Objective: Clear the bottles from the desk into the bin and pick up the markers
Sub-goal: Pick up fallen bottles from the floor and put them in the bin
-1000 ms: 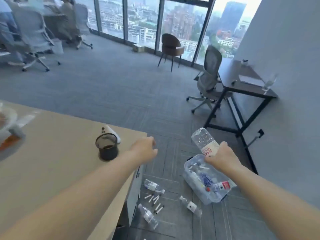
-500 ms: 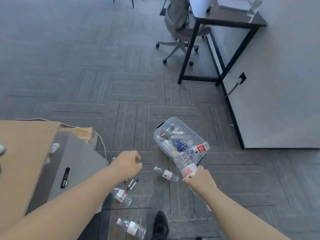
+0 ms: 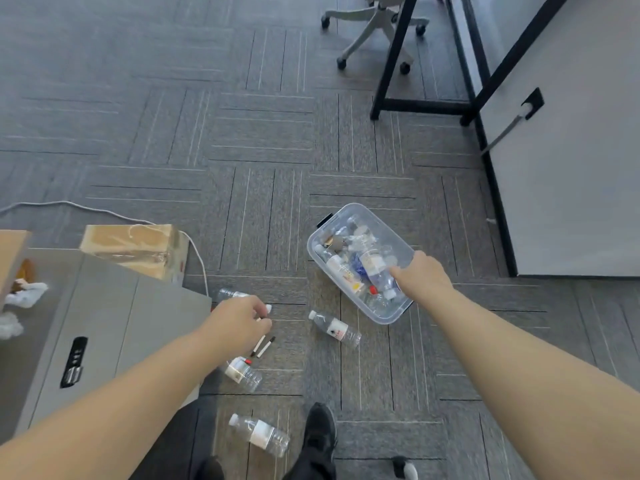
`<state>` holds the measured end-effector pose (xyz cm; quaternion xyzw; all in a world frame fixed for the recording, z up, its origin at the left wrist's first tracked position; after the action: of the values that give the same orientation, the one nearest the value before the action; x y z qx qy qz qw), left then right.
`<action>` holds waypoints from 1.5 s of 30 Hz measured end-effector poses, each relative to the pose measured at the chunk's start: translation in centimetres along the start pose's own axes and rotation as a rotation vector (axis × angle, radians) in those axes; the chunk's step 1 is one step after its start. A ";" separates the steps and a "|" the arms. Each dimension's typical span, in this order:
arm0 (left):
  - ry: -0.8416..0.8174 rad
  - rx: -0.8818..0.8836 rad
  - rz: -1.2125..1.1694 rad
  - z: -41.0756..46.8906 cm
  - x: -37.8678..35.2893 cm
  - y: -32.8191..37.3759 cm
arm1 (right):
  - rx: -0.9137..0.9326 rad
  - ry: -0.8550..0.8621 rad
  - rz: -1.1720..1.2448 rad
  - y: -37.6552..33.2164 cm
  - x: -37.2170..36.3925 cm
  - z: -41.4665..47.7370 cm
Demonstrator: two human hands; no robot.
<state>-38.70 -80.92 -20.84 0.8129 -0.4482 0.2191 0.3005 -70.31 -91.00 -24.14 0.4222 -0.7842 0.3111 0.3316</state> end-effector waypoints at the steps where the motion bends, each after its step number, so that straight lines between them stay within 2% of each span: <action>1: -0.008 0.005 0.004 -0.3 -0.2 -0.3 | 0.012 -0.051 -0.013 0.2 -1.3 -0.7; 7: -0.034 -0.036 0.048 -1.0 -0.7 -2.4 | -0.091 -0.162 -0.045 3.7 -7.0 -7.1; 15: -0.093 -0.136 0.064 1.2 -5.4 -7.4 | -0.156 -0.175 -0.051 4.4 -14.8 -15.2; 20: -0.158 -0.028 -0.012 -0.4 -11.9 -16.1 | -0.096 -0.307 -0.120 3.3 -24.8 -20.0; 26: -0.118 0.120 -0.068 -2.5 -18.9 -25.2 | 0.064 -0.419 -0.236 2.0 -36.8 -22.3; 32: -0.067 0.137 -0.087 1.6 -25.8 -29.9 | 0.149 -0.467 -0.251 2.9 -49.0 -20.2; 36: -0.024 0.114 -0.085 7.5 -29.7 -33.3 | 0.213 -0.490 -0.274 2.3 -58.8 -15.8; 41: 0.051 0.124 -0.036 12.9 -32.4 -37.6 | 0.261 -0.536 -0.357 2.2 -70.7 -11.0; 45: 0.078 0.148 0.002 15.8 -33.8 -39.8 | 0.291 -0.486 -0.482 3.6 -76.9 -8.4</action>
<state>-20.10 -54.90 -65.03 0.8234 -0.4194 0.2833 0.2566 -38.70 -47.88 -80.13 0.6989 -0.6659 0.2229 0.1358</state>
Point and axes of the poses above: each hand's wrist, its own z-axis towards the middle knuckle, its own x-axis out of the back of the hand, y = z × x, the point moved 10 cm from there along z, towards the middle knuckle, and after that the axes turned 1 degree about -y, right-handed, at the moved point
